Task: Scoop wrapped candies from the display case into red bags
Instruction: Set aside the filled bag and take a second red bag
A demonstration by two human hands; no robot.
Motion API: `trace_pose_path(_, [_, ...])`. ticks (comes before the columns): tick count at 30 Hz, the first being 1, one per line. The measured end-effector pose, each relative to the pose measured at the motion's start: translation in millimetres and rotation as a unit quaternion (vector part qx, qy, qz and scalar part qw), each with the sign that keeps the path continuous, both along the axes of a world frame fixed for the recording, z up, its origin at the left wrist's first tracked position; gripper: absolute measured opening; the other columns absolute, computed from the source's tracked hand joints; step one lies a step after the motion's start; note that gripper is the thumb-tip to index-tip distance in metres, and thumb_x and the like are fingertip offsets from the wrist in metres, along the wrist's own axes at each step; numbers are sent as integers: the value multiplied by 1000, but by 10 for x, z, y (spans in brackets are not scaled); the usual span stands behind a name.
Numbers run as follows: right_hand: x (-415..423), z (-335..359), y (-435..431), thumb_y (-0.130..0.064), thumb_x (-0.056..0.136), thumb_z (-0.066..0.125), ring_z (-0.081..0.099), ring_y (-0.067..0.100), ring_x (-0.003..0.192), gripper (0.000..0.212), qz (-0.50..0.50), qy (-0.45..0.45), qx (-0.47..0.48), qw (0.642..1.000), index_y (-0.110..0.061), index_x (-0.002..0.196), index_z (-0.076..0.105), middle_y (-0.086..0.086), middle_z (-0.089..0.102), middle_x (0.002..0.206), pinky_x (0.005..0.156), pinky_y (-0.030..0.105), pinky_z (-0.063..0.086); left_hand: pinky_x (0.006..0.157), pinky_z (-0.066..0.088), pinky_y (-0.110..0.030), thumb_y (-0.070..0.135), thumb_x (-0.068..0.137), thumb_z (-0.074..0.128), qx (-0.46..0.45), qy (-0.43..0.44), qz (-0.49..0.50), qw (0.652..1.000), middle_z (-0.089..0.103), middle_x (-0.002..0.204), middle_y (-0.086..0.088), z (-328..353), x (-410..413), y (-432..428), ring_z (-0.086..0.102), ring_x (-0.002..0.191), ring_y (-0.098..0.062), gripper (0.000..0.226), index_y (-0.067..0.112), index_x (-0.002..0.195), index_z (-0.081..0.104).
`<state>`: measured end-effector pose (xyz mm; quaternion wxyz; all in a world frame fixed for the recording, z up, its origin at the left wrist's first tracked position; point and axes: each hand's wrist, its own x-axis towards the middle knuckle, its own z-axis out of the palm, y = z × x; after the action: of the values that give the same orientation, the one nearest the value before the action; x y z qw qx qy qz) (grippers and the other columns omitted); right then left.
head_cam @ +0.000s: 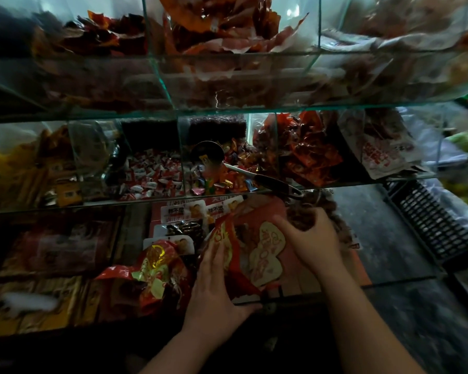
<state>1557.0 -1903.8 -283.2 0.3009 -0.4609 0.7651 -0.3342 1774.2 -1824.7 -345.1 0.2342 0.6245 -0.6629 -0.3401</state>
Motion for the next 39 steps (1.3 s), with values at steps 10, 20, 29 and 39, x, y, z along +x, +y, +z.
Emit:
trace_pose_path(10, [445, 318, 618, -2, 94, 56, 66, 18, 42, 33, 124, -270, 70, 952, -8, 63, 65, 7, 69, 54, 37, 20, 46, 102, 47, -15, 71, 58, 87, -55, 216, 32, 974, 55, 143, 22, -191, 307, 189, 53, 126, 11, 97, 59, 143, 41])
trace_pose_path(20, [292, 758, 454, -72, 69, 69, 61, -2, 99, 62, 152, -51, -205, 966, -31, 115, 61, -12, 64, 114, 81, 15, 49, 65, 61, -26, 9, 80, 71, -89, 342, 193, 915, 79, 88, 9, 985, 1043, -80, 72, 70, -2, 37, 45, 80, 80])
trace_pose_path(29, [340, 846, -42, -71, 48, 93, 55, -4, 129, 134, 259, -131, -172, 942, -52, 156, 15, -21, 42, 151, 100, 28, 55, 77, 61, -47, 23, 69, 81, 57, 508, 65, 857, 73, 119, -19, 1527, 1450, -686, 73, 102, -37, 46, 17, 114, 77])
trace_pose_path(39, [546, 353, 280, -47, 61, 95, 71, -9, 80, 68, -13, -155, -156, 975, -37, 112, 52, -14, 70, 96, 64, 21, 61, 80, 62, -38, 38, 72, 91, 164, 392, 73, 902, 74, 120, -10, 789, 1179, -208, 72, 109, -31, 64, 21, 129, 65])
